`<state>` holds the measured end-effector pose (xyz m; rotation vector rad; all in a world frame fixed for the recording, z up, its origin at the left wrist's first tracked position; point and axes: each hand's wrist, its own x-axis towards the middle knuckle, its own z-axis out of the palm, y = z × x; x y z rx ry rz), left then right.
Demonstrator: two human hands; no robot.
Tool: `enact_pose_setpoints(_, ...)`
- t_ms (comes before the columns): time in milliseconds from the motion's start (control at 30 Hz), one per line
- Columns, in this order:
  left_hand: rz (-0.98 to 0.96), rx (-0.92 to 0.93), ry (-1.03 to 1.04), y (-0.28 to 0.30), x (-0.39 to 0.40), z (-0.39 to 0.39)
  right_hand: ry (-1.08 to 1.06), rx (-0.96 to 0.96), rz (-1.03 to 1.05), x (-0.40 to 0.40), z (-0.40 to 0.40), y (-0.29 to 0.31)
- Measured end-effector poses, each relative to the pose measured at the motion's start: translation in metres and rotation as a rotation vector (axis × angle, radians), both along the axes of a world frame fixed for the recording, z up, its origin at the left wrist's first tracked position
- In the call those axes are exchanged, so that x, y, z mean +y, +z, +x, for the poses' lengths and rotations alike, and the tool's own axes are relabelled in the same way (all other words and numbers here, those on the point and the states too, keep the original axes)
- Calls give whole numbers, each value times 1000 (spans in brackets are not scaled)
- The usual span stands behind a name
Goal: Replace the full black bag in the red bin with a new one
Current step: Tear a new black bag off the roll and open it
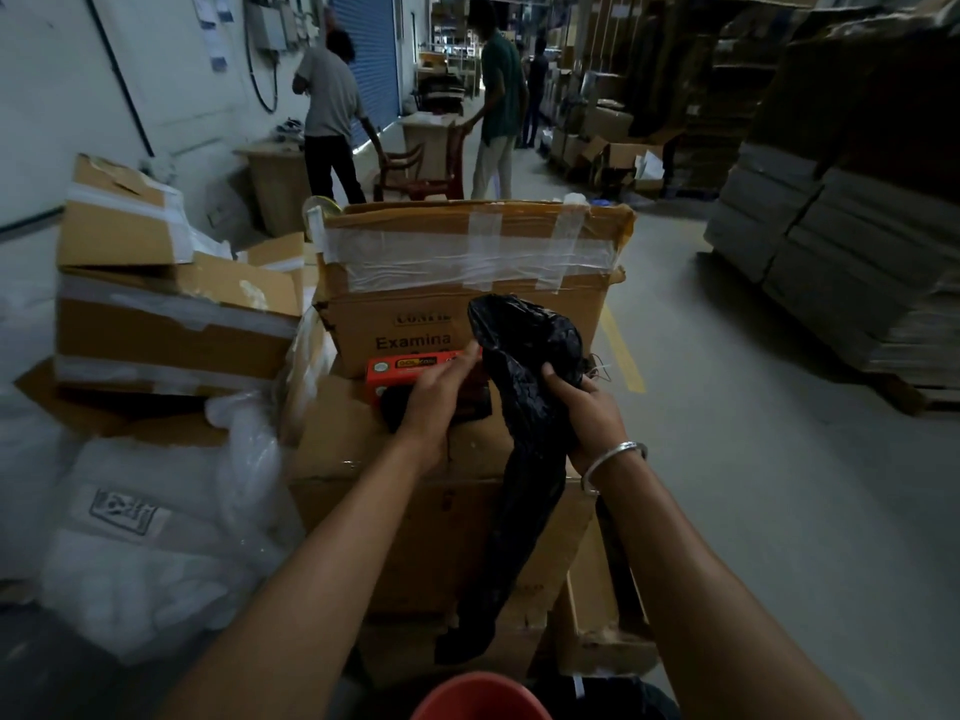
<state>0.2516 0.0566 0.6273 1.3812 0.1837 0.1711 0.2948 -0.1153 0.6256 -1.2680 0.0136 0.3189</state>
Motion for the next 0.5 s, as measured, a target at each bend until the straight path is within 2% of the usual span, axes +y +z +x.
enact_pose_setpoints(67,-74,-52,-78,10,-7,-9,44,-13,-51,2,-6,3)
enact_pose_setpoints(167,10,-66,63,22,-18,-19,10,-83,-216,10,-16,11)
enact_pose_setpoints(267,95,-97,187,33,-23,-31,-232,-274,-518,17,-25,17)
enact_pose_setpoints(300,117,-106,209,36,-24,-36,-334,-358,-547,16,-32,20)
enact_pose_setpoints(367,146,-116,268,40,-23,-47,-470,-495,-476,13,-50,30)
enact_pose_setpoints(433,191,-126,330,42,-24,-56,-398,-594,-386,9,-63,36)
enact_pose_setpoints(500,242,-124,350,42,-24,-62,-177,-632,-421,7,-75,41)
